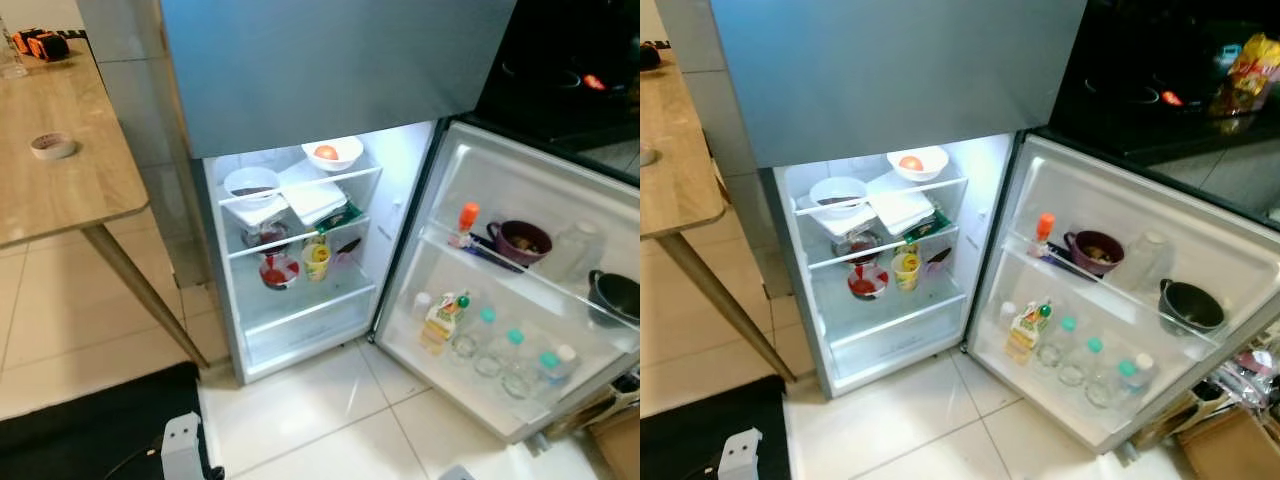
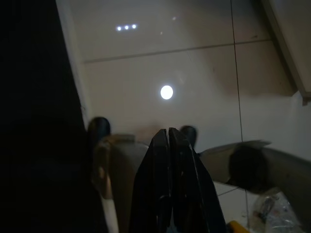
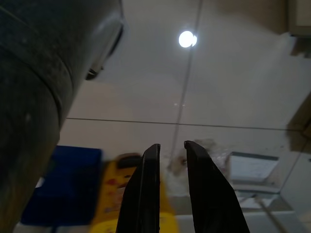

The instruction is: Restocking fridge

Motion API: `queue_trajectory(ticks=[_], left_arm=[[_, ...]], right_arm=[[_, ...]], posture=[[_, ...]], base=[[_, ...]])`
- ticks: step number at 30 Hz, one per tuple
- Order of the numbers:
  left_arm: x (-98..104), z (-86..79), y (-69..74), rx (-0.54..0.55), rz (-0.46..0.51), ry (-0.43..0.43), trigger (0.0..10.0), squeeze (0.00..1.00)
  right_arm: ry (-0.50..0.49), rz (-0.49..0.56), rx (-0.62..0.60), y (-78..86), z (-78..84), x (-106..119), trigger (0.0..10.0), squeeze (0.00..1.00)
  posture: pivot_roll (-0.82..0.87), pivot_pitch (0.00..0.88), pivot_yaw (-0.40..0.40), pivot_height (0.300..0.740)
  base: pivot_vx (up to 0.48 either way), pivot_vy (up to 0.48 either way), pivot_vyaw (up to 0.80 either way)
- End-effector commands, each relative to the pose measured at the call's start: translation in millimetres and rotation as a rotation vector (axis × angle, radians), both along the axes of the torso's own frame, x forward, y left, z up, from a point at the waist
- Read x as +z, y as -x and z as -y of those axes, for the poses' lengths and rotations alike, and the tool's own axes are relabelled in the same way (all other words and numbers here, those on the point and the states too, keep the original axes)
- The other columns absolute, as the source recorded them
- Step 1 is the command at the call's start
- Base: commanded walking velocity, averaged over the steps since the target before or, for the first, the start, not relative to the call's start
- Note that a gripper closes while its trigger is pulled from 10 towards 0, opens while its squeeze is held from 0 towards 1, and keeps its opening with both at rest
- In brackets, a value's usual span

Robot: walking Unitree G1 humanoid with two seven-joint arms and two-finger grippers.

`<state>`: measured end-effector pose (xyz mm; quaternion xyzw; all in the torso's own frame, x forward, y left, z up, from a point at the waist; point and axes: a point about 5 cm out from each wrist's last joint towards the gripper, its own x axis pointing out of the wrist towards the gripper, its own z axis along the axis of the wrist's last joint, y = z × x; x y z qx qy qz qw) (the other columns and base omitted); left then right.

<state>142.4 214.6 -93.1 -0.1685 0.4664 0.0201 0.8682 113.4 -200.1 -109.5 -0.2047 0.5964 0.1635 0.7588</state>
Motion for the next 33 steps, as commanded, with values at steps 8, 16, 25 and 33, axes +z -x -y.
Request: queue_trajectory(ticks=[8, 16, 25, 33], left_arm=[[-2.5, 11.9, 0.1, -0.028, -0.015, 0.017, 10.0, 0.00], [-1.6, 11.0, -2.6, -0.046, -0.020, 0.004, 10.0, 0.00], [-2.9, 10.0, -0.2, -0.019, -0.032, -0.012, 10.0, 0.00], [-3.5, 10.1, 1.0, -0.013, -0.037, -0.015, 10.0, 0.00]], right_arm=[[0.001, 0.010, -0.027, -1.0, 3.1, 0.7, 10.0, 0.00], [-0.004, 0.014, -0.037, -0.1, 2.7, 0.5, 10.0, 0.00], [-0.003, 0.021, -0.044, -0.6, 3.7, 0.8, 10.0, 0.00], [0.005, 0.037, -0.049, -1.8, 4.5, 1.2, 10.0, 0.00]], posture=[[-0.02, 0.000, -0.046, 0.740], [-0.03, 0.000, -0.038, 0.740], [-0.03, 0.000, -0.043, 0.740], [-0.03, 0.000, -0.044, 0.740]], base=[[0.000, -0.480, 0.00], [0.000, -0.180, 0.00], [0.000, 0.000, 0.00], [0.000, 0.000, 0.00]])
